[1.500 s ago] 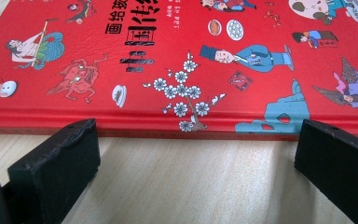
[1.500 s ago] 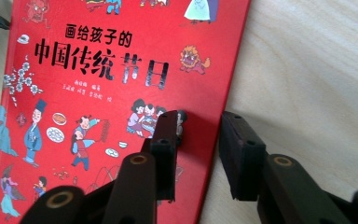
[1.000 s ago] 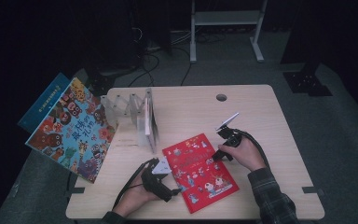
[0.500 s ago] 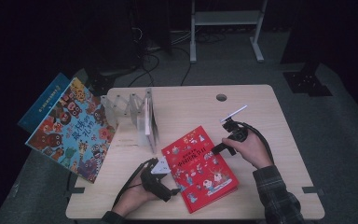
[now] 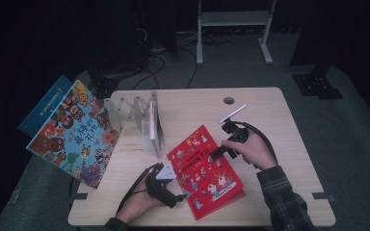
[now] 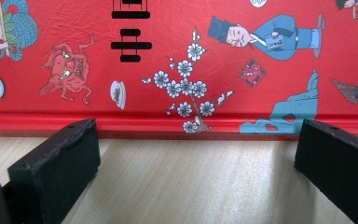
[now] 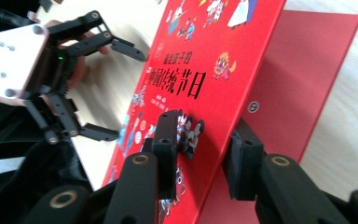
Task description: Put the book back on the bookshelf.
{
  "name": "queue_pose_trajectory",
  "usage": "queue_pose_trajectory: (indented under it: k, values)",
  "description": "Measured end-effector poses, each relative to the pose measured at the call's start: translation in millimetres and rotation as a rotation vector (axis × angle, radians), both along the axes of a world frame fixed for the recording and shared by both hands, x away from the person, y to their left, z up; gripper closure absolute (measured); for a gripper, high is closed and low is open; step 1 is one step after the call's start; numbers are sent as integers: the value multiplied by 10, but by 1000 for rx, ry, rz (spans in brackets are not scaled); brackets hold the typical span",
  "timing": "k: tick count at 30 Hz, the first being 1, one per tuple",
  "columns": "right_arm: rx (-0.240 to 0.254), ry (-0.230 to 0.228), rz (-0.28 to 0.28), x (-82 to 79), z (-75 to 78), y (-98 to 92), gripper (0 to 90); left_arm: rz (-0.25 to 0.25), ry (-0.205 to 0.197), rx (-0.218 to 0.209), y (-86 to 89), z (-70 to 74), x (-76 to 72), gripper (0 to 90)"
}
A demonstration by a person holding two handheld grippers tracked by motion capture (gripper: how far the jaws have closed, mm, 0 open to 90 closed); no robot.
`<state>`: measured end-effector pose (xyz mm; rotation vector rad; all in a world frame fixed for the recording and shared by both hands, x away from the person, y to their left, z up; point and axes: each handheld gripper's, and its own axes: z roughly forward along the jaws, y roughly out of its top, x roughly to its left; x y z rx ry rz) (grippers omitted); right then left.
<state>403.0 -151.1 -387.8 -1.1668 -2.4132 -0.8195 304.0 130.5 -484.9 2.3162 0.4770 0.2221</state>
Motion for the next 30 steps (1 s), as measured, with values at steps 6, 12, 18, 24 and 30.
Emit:
queue_pose_trajectory:
  k: [6, 12, 18, 24, 30]
  values:
    - [6, 36, 2, 10, 15, 17, 725, -3, 1, 4, 3, 2, 3, 0]
    - [73, 76, -1, 9, 62, 19, 799, -2, 1, 4, 3, 3, 2, 0]
    - [103, 84, 8, 2, 95, 44, 821, -3, 1, 4, 3, 3, 3, 0]
    - [101, 91, 8, 11, 93, 48, 816, -3, 2, 4, 3, 3, 3, 0]
    - [96, 101, 8, 18, 95, 51, 810, -3, 1, 4, 3, 3, 2, 0]
